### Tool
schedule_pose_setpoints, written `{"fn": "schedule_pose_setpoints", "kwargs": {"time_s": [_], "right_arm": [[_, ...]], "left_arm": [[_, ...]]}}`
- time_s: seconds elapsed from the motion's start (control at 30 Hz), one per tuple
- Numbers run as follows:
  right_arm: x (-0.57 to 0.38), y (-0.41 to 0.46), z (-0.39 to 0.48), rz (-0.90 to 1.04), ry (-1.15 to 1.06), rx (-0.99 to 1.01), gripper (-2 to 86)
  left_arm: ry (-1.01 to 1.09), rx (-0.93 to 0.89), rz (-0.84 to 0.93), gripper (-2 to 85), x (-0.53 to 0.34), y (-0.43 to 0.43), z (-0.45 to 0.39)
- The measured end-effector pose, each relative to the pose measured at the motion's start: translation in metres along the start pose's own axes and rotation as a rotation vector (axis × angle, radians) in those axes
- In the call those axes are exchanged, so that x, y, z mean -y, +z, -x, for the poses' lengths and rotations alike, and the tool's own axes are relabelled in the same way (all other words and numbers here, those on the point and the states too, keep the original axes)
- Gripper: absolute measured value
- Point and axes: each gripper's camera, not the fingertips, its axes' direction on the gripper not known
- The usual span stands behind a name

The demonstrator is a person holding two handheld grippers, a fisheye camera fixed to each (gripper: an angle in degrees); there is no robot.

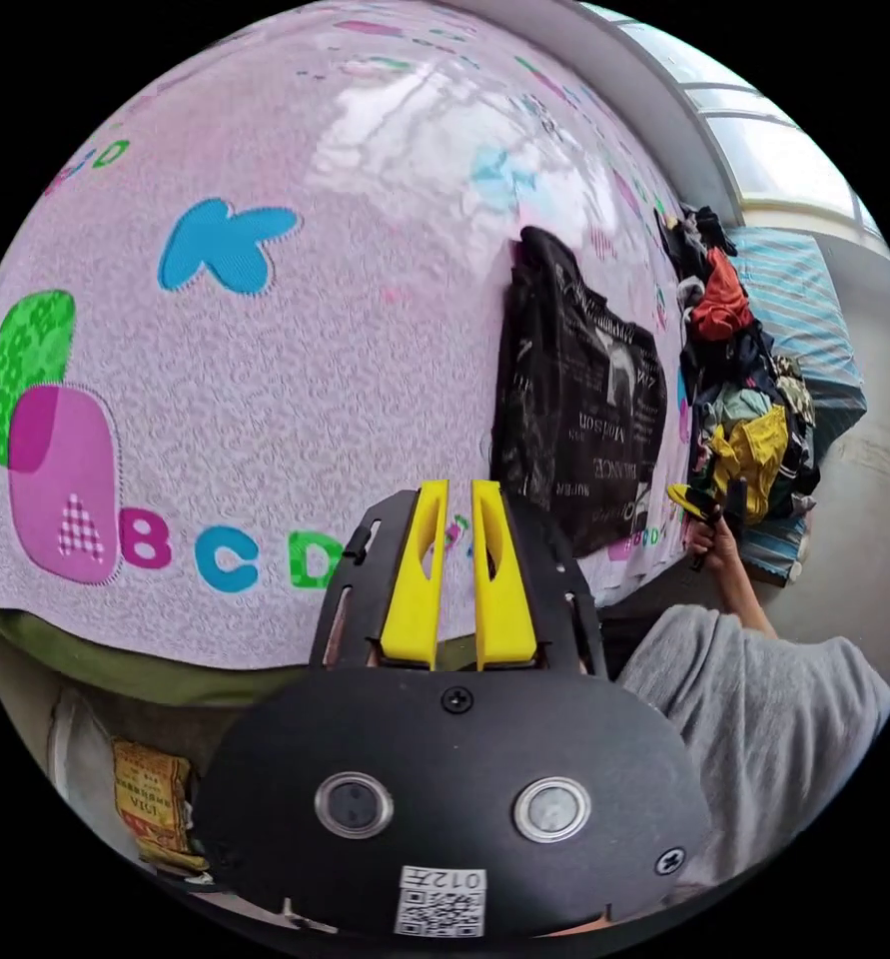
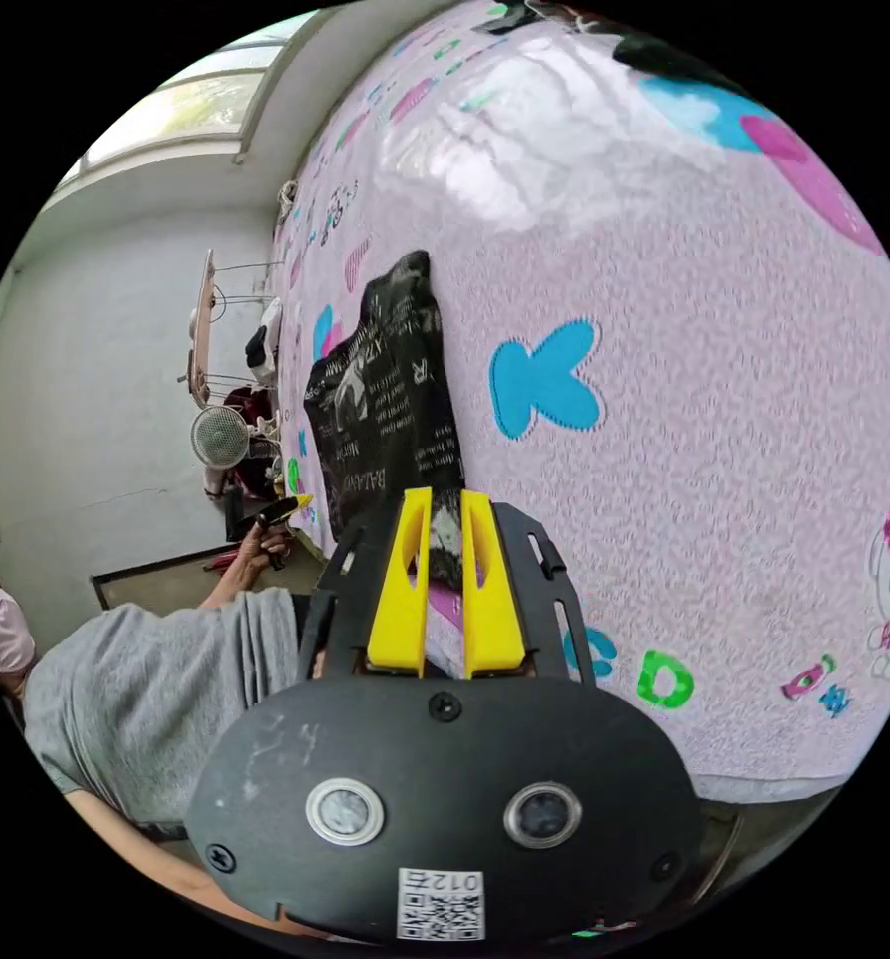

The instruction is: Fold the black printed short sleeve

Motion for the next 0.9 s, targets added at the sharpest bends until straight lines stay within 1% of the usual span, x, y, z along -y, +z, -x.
{"fn": "schedule_pose_setpoints", "kwargs": {"time_s": [0.07, 0.17, 0.3, 0.37, 0.43, 0.47, 0.53, 0.63, 0.73, 0.8, 0.83, 0.9], "right_arm": [[0.051, -0.016, 0.012, -0.050, -0.026, -0.007, 6.4], [0.112, -0.021, 0.019, -0.074, -0.016, 0.008, 7.4], [0.158, -0.020, 0.021, -0.075, 0.010, -0.029, 7.8], [0.175, -0.017, 0.020, -0.043, 0.017, -0.044, 7.8], [0.182, -0.018, 0.018, -0.026, 0.009, -0.044, 6.9], [0.185, -0.020, 0.018, -0.018, -0.005, -0.036, 4.1], [0.186, -0.031, 0.019, -0.024, -0.025, -0.044, 1.3], [0.187, -0.057, 0.018, -0.045, -0.066, -0.061, -0.2], [0.192, -0.075, 0.000, -0.040, -0.049, -0.070, -0.3], [0.194, -0.080, -0.013, -0.025, -0.026, -0.072, -0.2], [0.195, -0.086, -0.019, -0.022, -0.023, -0.085, 0.2], [0.192, -0.102, -0.027, -0.037, -0.017, -0.080, 1.2]], "left_arm": [[0.020, -0.036, -0.033, 4.0, 0.031, -0.005, -0.006], [0.080, -0.019, -0.024, 5.4, 0.079, -0.001, -0.023], [0.113, 0.017, 0.027, 6.8, 0.127, 0.012, -0.036], [0.119, 0.011, 0.042, 6.5, 0.138, 0.017, -0.037], [0.127, 0.004, 0.060, 5.7, 0.146, 0.022, -0.038], [0.143, 0.011, 0.072, 4.4, 0.148, 0.025, -0.039], [0.182, 0.047, 0.079, 2.4, 0.149, 0.026, -0.043], [0.225, 0.052, 0.030, 0.7, 0.147, 0.012, -0.040], [0.195, 0.078, 0.041, 0.3, 0.150, 0.012, -0.017], [0.138, 0.093, 0.040, 0.5, 0.154, 0.020, 0.000], [0.144, 0.091, 0.037, 0.6, 0.155, 0.020, 0.003], [0.085, 0.049, -0.011, 1.2, 0.155, 0.011, 0.018]]}}
